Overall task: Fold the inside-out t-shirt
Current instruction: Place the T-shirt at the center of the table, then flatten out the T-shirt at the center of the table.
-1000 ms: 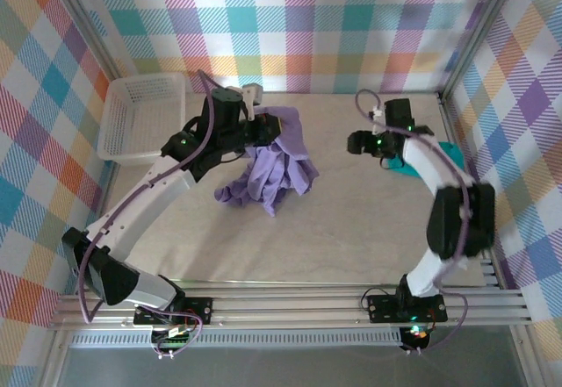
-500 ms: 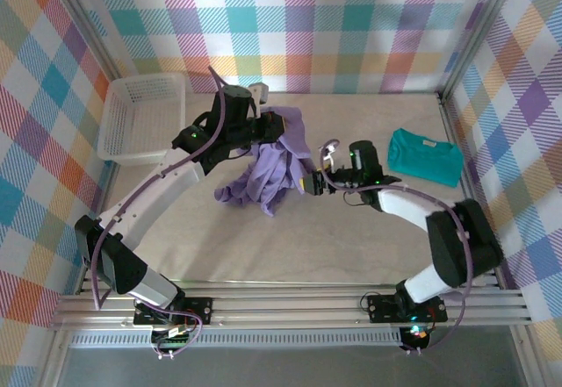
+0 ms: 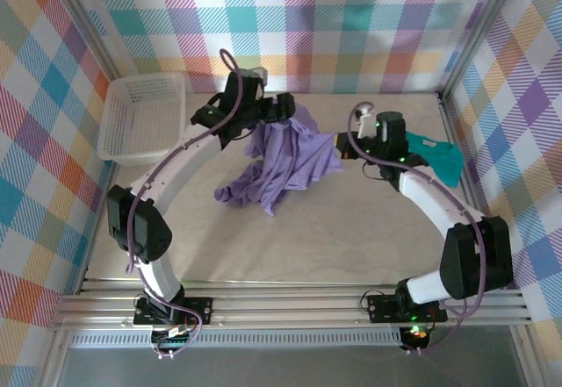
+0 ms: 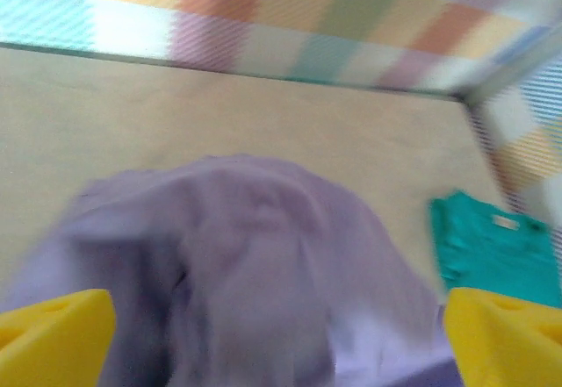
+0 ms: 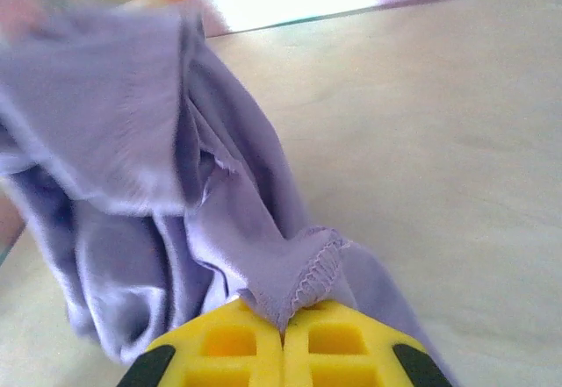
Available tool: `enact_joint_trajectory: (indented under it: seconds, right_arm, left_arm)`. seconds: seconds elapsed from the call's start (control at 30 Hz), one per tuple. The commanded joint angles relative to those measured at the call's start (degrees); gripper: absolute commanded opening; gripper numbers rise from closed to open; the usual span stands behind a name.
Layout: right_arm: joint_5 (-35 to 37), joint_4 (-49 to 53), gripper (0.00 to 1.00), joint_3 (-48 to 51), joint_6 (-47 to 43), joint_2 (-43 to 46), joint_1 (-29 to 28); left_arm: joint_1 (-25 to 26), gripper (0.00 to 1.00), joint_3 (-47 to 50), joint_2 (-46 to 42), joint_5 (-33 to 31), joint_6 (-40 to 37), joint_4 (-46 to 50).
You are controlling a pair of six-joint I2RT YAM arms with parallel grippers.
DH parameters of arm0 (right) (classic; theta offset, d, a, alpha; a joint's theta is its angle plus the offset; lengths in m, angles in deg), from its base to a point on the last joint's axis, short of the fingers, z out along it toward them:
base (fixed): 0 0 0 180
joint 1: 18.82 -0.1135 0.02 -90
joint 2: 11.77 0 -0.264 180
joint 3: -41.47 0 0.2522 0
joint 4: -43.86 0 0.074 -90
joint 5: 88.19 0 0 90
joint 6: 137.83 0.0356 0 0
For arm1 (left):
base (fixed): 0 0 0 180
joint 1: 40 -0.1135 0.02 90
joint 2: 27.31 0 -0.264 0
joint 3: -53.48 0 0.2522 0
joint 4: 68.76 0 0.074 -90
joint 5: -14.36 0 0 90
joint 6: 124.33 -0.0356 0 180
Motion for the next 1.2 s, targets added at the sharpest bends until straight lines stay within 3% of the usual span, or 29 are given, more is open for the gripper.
enact_joint_trajectory:
  seconds: [0.0, 0.1, 0.2, 0.33, 0.4, 0.57, 0.63, 0.7, 0.93, 1.17]
  right_arm:
    - [4.54, 9.30, 0.00, -1.81, 3.65, -3.47, 2.71]
    - [5.82, 10.62, 0.00, -4.56, 2.46, -6.74, 3.84]
    - [7.01, 12.83, 0.00, -8.30, 0.04, -9.36, 4.25]
    - [5.49, 12.89, 0.00, -10.36, -0.34, -11.02, 4.25]
    - [4.66, 12.51, 0.00, -10.49, -0.05, -11.38, 4.25]
    - [3.46, 12.26, 0.00, -11.66, -0.95, -10.40, 4.25]
    - [2.79, 12.71, 0.00, -13.66, -2.38, -8.35, 4.38]
    - [2.90, 13.74, 0.00, -16.18, -3.41, -5.04, 4.88]
    - [4.39, 16.80, 0.00, -26.70, -4.67, 9.69, 8.56]
    - [11.75, 22.32, 0.00, -37.38, -10.15, 13.69, 8.78]
  left_arm:
    - [-1.60, 1.00, 13.16, -9.45, -5.91, -2.51, 1.14]
    - [-2.08, 1.00, 27.61, -16.52, -6.86, 1.07, -0.88]
    - [-4.24, 0.99, 34.98, -17.70, -7.50, 2.64, 0.20]
    - [-5.91, 0.91, 37.06, -13.46, 1.59, 2.91, -0.46]
    - [-5.82, 0.82, 38.27, -10.96, 4.36, 3.53, -2.47]
    - [-6.20, 0.36, 37.08, -2.94, 1.04, 1.51, -6.25]
    - [-7.01, 0.00, 33.49, -1.42, 1.99, 0.11, -5.25]
    - [-7.63, 0.00, 30.77, -4.66, 1.81, -0.42, -3.58]
    - [-11.24, 0.00, 19.43, -34.31, -2.27, 1.36, 0.58]
    - [-14.19, 0.00, 2.29, -37.64, -11.99, -3.62, 10.13]
